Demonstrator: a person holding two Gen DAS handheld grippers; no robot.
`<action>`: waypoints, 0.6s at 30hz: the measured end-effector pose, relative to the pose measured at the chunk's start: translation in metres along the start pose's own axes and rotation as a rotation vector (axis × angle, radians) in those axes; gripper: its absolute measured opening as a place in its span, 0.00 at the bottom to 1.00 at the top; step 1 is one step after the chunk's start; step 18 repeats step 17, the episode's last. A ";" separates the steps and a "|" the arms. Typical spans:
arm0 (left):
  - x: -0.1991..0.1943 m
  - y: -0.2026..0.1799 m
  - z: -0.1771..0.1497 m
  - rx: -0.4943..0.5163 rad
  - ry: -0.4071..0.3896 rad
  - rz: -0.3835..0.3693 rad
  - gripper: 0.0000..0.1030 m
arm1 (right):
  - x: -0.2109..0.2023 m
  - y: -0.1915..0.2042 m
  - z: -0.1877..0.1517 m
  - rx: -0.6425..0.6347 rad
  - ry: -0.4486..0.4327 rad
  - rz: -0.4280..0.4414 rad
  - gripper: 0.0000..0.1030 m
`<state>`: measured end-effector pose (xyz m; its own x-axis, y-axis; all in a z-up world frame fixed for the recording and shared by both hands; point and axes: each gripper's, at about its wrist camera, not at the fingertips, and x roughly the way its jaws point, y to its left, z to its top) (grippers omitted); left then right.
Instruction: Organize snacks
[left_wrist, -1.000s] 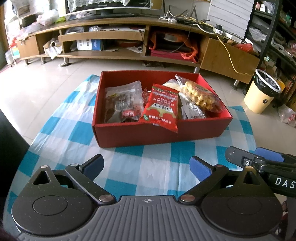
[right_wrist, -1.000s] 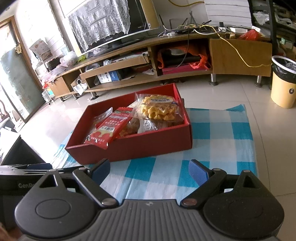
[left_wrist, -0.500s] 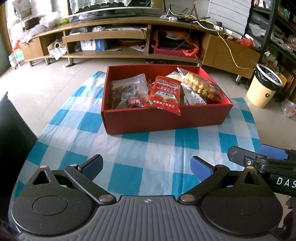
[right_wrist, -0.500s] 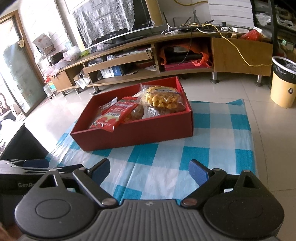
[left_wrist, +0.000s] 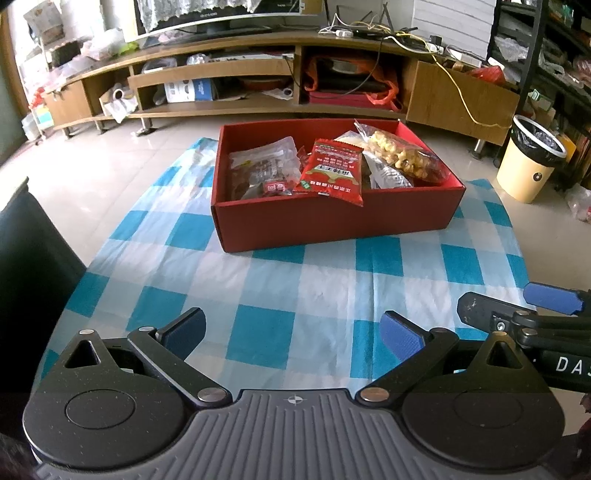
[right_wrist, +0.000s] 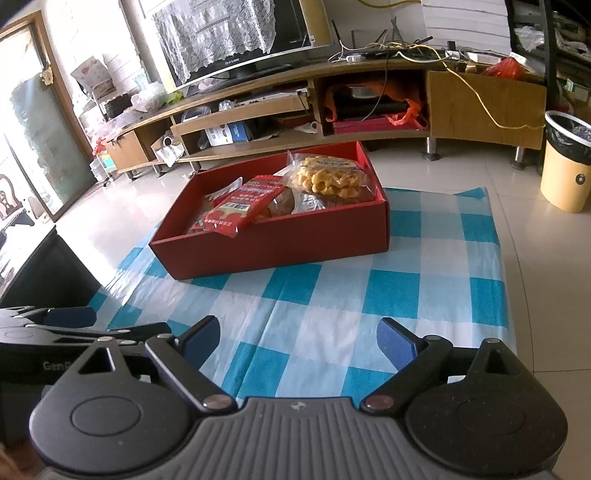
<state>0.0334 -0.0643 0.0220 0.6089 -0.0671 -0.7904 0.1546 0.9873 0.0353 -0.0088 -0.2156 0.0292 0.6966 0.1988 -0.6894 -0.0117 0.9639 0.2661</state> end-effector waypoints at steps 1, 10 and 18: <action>0.000 0.000 0.000 0.002 -0.001 0.001 0.99 | 0.000 0.000 -0.001 -0.002 0.000 -0.001 0.89; -0.001 0.000 -0.004 0.005 0.001 -0.002 0.99 | -0.002 0.001 -0.003 -0.005 0.003 -0.002 0.89; -0.004 0.001 -0.004 0.005 -0.007 -0.013 1.00 | -0.002 -0.002 -0.005 0.005 0.000 0.018 0.90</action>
